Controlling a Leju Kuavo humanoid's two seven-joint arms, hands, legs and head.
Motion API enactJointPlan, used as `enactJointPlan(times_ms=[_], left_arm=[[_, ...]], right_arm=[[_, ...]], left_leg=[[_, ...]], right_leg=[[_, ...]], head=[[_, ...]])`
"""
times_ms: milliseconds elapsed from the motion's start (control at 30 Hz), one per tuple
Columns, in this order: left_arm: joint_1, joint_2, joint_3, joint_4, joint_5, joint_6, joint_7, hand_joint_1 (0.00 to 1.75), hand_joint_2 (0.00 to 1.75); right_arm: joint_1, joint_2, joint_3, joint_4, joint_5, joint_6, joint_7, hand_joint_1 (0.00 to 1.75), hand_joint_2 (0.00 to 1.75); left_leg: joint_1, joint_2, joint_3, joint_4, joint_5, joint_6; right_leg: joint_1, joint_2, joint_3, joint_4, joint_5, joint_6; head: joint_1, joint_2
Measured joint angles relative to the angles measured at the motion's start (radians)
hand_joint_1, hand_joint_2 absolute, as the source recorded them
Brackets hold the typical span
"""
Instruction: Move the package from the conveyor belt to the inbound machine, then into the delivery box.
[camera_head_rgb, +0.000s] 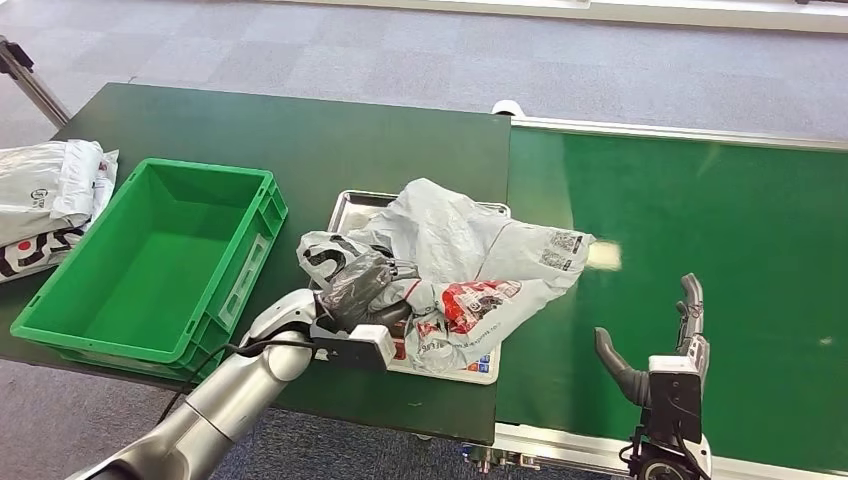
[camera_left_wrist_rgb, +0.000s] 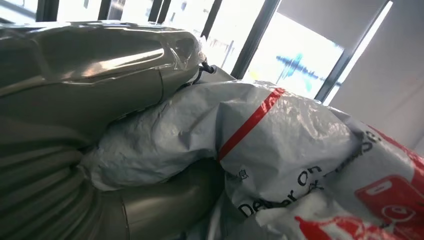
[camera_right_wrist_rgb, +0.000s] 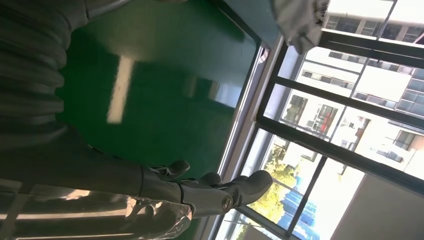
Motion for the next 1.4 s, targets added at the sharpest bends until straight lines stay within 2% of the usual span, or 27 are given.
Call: enactJointPlan(times_ms=[200, 333, 467, 633, 700, 933, 1067, 1267, 1400], left_arm=[[0.033, -0.008, 0.036, -0.136, 0.047, 0.168, -0.079, 1.75, 1.75], [0.047, -0.007, 0.040, -0.208, 0.103, 0.308, -0.089, 1.75, 1.75], [0.056, -0.004, 0.039, -0.252, 0.114, 0.375, -0.091, 1.75, 1.75], [0.070, 0.001, 0.050, -0.298, -0.006, 0.620, -0.091, 1.75, 1.75], [0.085, 0.001, 0.074, -0.321, -0.063, 0.675, -0.091, 1.75, 1.75], [0.147, 0.001, 0.198, -0.389, -0.202, 0.705, -0.079, 1.75, 1.75], [0.179, 0.001, 0.281, -0.422, -0.219, 0.705, -0.083, 1.75, 1.75], [0.210, -0.005, 0.345, -0.453, -0.267, 0.705, -0.088, 1.75, 1.75], [0.264, -0.019, 0.440, -0.494, -0.350, 0.705, -0.089, 1.75, 1.75]], right_arm=[[0.002, 0.002, -0.006, -0.006, -0.009, 0.007, -0.006, 0.00, 1.75], [0.002, 0.002, -0.009, -0.006, -0.023, 0.008, -0.016, 0.00, 1.75], [0.002, 0.001, -0.010, -0.006, -0.026, 0.007, -0.019, 0.00, 1.75], [0.002, -0.004, -0.011, -0.003, -0.043, -0.002, -0.019, 0.00, 1.75], [0.003, -0.007, -0.012, -0.003, -0.047, -0.007, -0.019, 0.00, 1.75], [0.019, -0.016, -0.016, -0.005, -0.052, -0.014, -0.019, 0.00, 1.75], [0.032, -0.017, -0.017, -0.012, -0.053, -0.018, -0.019, 0.00, 1.75], [0.041, -0.018, -0.018, -0.019, -0.052, -0.020, -0.017, 0.00, 1.75], [0.066, -0.017, -0.024, -0.041, -0.046, -0.023, -0.013, 0.00, 1.75]], left_leg=[[0.000, 0.000, 0.000, 0.000, 0.000, 0.000], [0.000, 0.000, 0.000, 0.000, 0.000, 0.000], [0.000, 0.000, 0.000, 0.000, 0.000, 0.000], [0.000, 0.000, 0.000, 0.000, 0.000, 0.000], [0.000, 0.000, 0.000, 0.000, 0.000, 0.000], [0.000, 0.000, 0.000, 0.000, 0.000, 0.000], [0.000, 0.000, 0.000, 0.000, 0.000, 0.000], [0.000, 0.000, 0.000, 0.000, 0.000, 0.000], [0.000, 0.000, 0.000, 0.000, 0.000, 0.000]], right_leg=[[0.000, 0.000, 0.000, 0.000, 0.000, 0.000], [0.000, 0.000, 0.000, 0.000, 0.000, 0.000], [0.000, 0.000, 0.000, 0.000, 0.000, 0.000], [0.000, 0.000, 0.000, 0.000, 0.000, 0.000], [0.000, 0.000, 0.000, 0.000, 0.000, 0.000], [0.000, 0.000, 0.000, 0.000, 0.000, 0.000], [0.000, 0.000, 0.000, 0.000, 0.000, 0.000], [0.000, 0.000, 0.000, 0.000, 0.000, 0.000], [0.000, 0.000, 0.000, 0.000, 0.000, 0.000]], head=[[0.000, 0.000], [0.000, 0.000], [0.000, 0.000], [0.000, 0.000], [0.000, 0.000], [0.000, 0.000], [0.000, 0.000], [0.000, 0.000], [0.000, 0.000]])
